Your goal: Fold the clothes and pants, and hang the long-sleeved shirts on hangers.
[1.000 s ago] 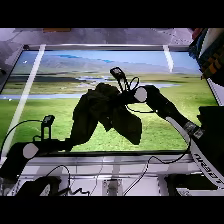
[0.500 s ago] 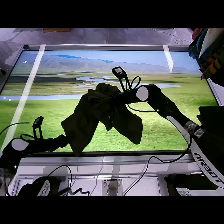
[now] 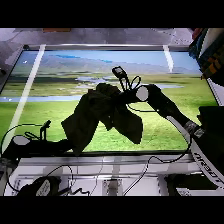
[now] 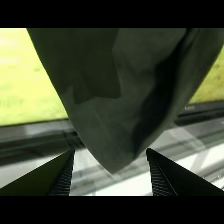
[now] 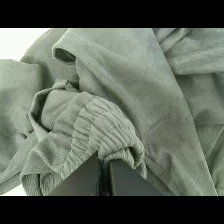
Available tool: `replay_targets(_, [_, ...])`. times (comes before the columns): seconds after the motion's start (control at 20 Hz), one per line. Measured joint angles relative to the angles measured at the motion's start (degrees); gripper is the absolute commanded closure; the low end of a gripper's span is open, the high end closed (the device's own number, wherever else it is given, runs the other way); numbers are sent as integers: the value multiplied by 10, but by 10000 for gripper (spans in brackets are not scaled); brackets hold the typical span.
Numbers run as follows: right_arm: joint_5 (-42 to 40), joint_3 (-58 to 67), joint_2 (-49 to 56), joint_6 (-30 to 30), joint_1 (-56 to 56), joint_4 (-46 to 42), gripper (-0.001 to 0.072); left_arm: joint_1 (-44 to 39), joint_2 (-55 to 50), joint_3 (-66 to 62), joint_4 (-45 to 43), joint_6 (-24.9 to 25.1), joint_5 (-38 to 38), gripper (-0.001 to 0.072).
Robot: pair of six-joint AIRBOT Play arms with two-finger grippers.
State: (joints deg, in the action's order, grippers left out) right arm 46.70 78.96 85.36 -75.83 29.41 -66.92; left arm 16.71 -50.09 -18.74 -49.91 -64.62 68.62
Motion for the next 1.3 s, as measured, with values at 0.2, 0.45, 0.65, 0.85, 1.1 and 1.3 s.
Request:
replay_targets(0.2, [-7,0,0,0,0,0,679,-22,-4,24,3,0,-2,187])
replay_targets(0.45, [-14,0,0,0,0,0,678,-79,-5,46,28,-7,-63,190])
replay_targets(0.65, [-16,0,0,0,0,0,678,-129,-17,50,54,-27,-147,361])
replay_targets(0.85, [-17,0,0,0,0,-3,678,-148,-30,49,63,-44,-219,696])
replay_targets(1.1, [-31,0,0,-1,-15,-28,679,-146,-33,-11,71,-42,-237,699])
replay_targets(1.3, [-42,1,-12,-26,-86,-38,679,-90,-34,-144,30,-37,-247,701])
